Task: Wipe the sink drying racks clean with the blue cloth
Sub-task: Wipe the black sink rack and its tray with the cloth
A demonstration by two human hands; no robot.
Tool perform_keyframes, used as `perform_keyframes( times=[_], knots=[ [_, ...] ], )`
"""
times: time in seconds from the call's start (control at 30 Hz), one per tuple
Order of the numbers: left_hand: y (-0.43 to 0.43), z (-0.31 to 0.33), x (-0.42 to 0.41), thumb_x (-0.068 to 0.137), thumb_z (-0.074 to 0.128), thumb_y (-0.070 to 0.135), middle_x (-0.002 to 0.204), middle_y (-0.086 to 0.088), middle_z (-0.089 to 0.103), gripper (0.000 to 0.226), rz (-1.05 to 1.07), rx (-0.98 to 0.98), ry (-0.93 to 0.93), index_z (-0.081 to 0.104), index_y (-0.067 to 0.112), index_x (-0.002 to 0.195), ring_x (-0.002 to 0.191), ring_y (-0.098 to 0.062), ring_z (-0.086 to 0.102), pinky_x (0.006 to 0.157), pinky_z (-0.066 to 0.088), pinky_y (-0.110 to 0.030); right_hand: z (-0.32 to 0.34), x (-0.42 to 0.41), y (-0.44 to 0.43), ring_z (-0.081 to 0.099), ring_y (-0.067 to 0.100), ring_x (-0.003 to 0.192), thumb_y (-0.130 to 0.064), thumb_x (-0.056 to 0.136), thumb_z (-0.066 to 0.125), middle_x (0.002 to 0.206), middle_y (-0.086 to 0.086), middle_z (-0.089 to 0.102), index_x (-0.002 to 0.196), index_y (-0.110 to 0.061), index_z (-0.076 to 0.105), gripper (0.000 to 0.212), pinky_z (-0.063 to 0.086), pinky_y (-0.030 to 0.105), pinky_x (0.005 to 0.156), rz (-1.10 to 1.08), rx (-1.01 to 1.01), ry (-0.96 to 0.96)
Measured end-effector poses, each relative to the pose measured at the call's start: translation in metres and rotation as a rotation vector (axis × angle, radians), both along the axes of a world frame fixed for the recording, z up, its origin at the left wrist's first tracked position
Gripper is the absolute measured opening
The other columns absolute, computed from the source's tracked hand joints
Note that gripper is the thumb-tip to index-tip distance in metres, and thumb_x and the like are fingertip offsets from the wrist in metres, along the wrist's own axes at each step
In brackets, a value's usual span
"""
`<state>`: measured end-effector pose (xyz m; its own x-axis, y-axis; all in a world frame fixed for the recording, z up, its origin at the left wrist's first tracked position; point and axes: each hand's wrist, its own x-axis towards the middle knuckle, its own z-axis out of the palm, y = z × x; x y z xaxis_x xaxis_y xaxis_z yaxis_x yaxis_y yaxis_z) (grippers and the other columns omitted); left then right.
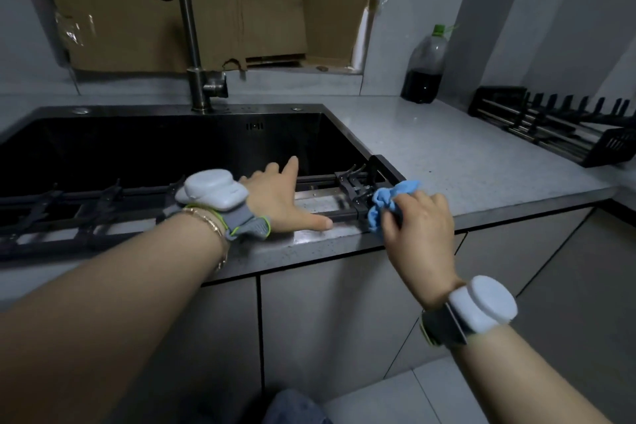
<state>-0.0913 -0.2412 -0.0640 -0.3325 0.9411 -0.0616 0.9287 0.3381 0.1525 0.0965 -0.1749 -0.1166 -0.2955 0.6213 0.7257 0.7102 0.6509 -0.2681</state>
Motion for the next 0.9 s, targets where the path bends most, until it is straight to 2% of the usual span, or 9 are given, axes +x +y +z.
perform_keyframes(
  times=[0.1, 0.2, 0.3, 0.4, 0.53, 0.63, 0.7, 0.8, 0.9],
  knots=[
    [0.000, -0.009, 0.004, 0.064, 0.060, 0.077, 0.152, -0.010, 0.027, 0.122, 0.023, 0.081, -0.035, -0.001, 0.017, 0.151, 0.137, -0.032, 0.028, 0.114, 0.019, -0.048, -0.004, -0.013, -0.013, 0.045, 0.029, 0.073, -0.022, 0.077, 0.055, 0.071, 0.009, 0.055, 0.069, -0.009, 0.063, 0.017, 0.038, 0.035, 0.061, -0.027, 0.064, 0.019],
    [-0.002, -0.011, 0.004, 0.063, 0.060, 0.077, 0.151, -0.009, 0.030, 0.123, 0.045, 0.109, -0.047, -0.002, 0.016, 0.151, 0.137, -0.031, 0.027, 0.115, 0.018, -0.047, -0.006, -0.022, -0.016, 0.037, 0.024, 0.084, -0.026, 0.079, 0.049, 0.083, 0.009, 0.054, 0.078, -0.011, 0.067, 0.024, 0.041, 0.036, 0.066, 0.008, 0.096, 0.023],
    [-0.002, -0.012, 0.003, 0.063, 0.059, 0.078, 0.149, -0.009, 0.032, 0.123, 0.047, 0.126, -0.060, -0.001, 0.017, 0.151, 0.137, -0.030, 0.028, 0.115, 0.018, -0.046, -0.007, -0.016, -0.010, 0.045, 0.029, 0.080, -0.025, 0.081, 0.042, 0.085, 0.011, 0.054, 0.085, -0.009, 0.068, 0.030, 0.042, 0.035, 0.060, 0.001, 0.070, 0.004],
    [-0.002, -0.012, 0.003, 0.063, 0.058, 0.078, 0.149, -0.008, 0.031, 0.122, 0.043, 0.129, -0.059, 0.000, 0.018, 0.151, 0.137, -0.030, 0.027, 0.115, 0.016, -0.046, -0.009, -0.015, -0.011, 0.051, 0.035, 0.077, -0.016, 0.089, 0.048, 0.087, 0.015, 0.055, 0.098, -0.004, 0.067, 0.024, 0.035, 0.032, 0.061, -0.058, -0.074, 0.060],
    [-0.001, -0.015, 0.002, 0.064, 0.058, 0.078, 0.149, -0.008, 0.031, 0.120, 0.036, 0.139, -0.054, 0.002, 0.018, 0.151, 0.136, -0.031, 0.027, 0.114, 0.015, -0.047, -0.012, -0.021, -0.016, 0.051, 0.034, 0.067, -0.010, 0.084, 0.053, 0.078, 0.014, 0.053, 0.082, -0.001, 0.065, 0.015, 0.033, 0.028, 0.053, -0.048, -0.021, 0.073],
    [0.000, -0.015, 0.002, 0.064, 0.057, 0.079, 0.149, -0.008, 0.031, 0.119, 0.038, 0.141, -0.042, 0.003, 0.018, 0.151, 0.136, -0.031, 0.028, 0.113, 0.016, -0.047, -0.014, -0.023, -0.023, 0.051, 0.031, 0.065, -0.016, 0.083, 0.046, 0.077, 0.011, 0.055, 0.082, -0.005, 0.067, 0.023, 0.040, 0.029, 0.048, 0.034, 0.070, 0.014],
    [0.000, -0.015, 0.001, 0.064, 0.057, 0.079, 0.149, -0.008, 0.031, 0.118, 0.037, 0.144, -0.044, 0.004, 0.019, 0.151, 0.135, -0.031, 0.028, 0.113, 0.016, -0.047, -0.010, -0.027, -0.024, 0.051, 0.031, 0.063, -0.021, 0.084, 0.040, 0.077, 0.010, 0.056, 0.081, -0.007, 0.067, 0.031, 0.039, 0.028, 0.047, 0.045, 0.090, -0.006],
    [-0.001, -0.015, 0.001, 0.064, 0.058, 0.078, 0.149, -0.008, 0.031, 0.118, 0.034, 0.145, -0.058, 0.004, 0.019, 0.151, 0.136, -0.030, 0.028, 0.113, 0.016, -0.047, -0.003, -0.025, -0.016, 0.053, 0.032, 0.061, -0.025, 0.084, 0.039, 0.077, 0.011, 0.055, 0.081, -0.007, 0.066, 0.033, 0.035, 0.028, 0.045, 0.010, 0.027, -0.029],
    [-0.001, -0.016, 0.001, 0.064, 0.058, 0.078, 0.148, -0.008, 0.032, 0.117, 0.036, 0.149, -0.049, 0.005, 0.019, 0.151, 0.136, -0.030, 0.028, 0.113, 0.015, -0.047, -0.001, -0.016, -0.013, 0.053, 0.034, 0.058, -0.020, 0.082, 0.048, 0.077, 0.013, 0.055, 0.082, -0.005, 0.067, 0.024, 0.029, 0.026, 0.047, -0.037, -0.020, 0.009]
  ],
)
